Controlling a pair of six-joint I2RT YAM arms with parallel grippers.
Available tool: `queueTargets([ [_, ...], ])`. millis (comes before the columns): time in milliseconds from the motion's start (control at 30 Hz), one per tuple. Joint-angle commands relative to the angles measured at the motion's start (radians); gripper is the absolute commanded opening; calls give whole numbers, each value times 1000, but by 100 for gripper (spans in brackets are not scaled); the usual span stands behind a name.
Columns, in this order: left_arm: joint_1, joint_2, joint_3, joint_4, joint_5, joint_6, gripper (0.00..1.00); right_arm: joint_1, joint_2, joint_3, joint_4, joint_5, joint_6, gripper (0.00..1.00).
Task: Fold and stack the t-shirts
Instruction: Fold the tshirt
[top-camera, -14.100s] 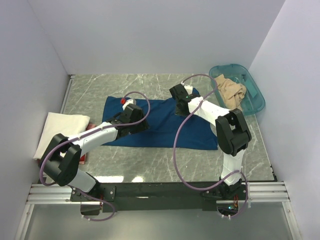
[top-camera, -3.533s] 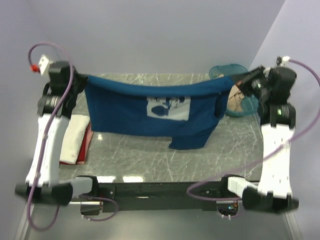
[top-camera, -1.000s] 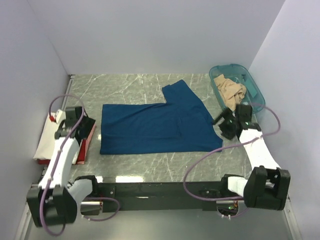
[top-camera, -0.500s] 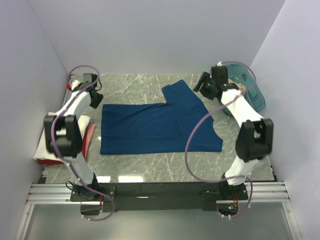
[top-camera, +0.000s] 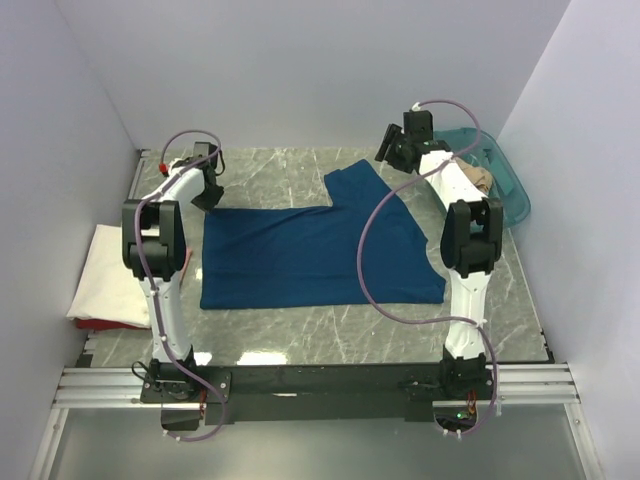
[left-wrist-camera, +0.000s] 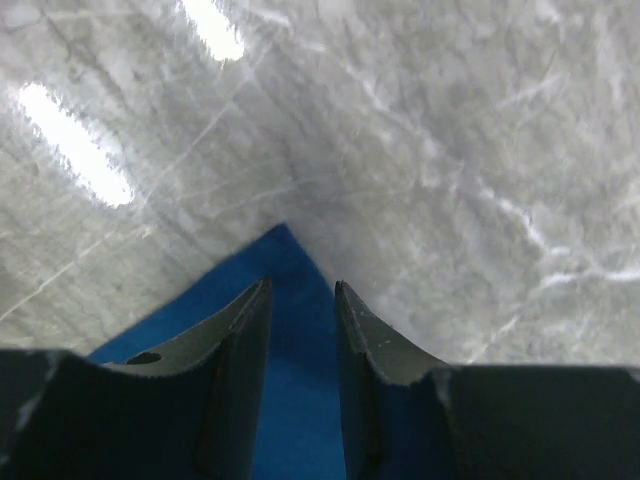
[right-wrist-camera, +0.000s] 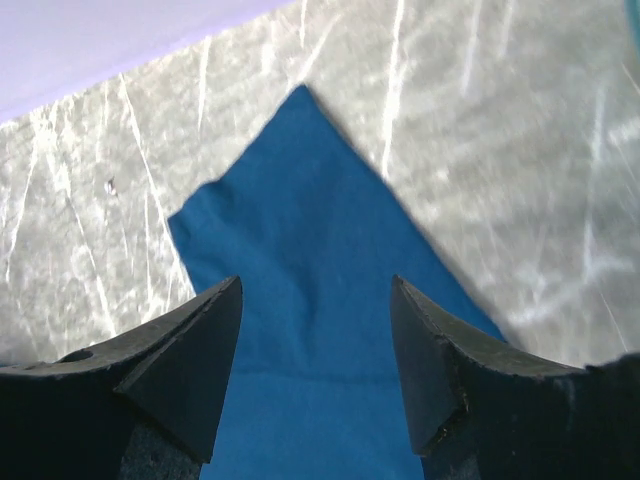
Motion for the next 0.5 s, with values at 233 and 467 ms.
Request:
queueTargets([
  [233, 4, 84, 135, -64, -71, -29, 37, 3, 152, 203, 27, -30, -51, 68],
  [467, -2, 96, 128, -83, -95, -35, 38, 0, 219, 252, 57, -75, -42, 69],
])
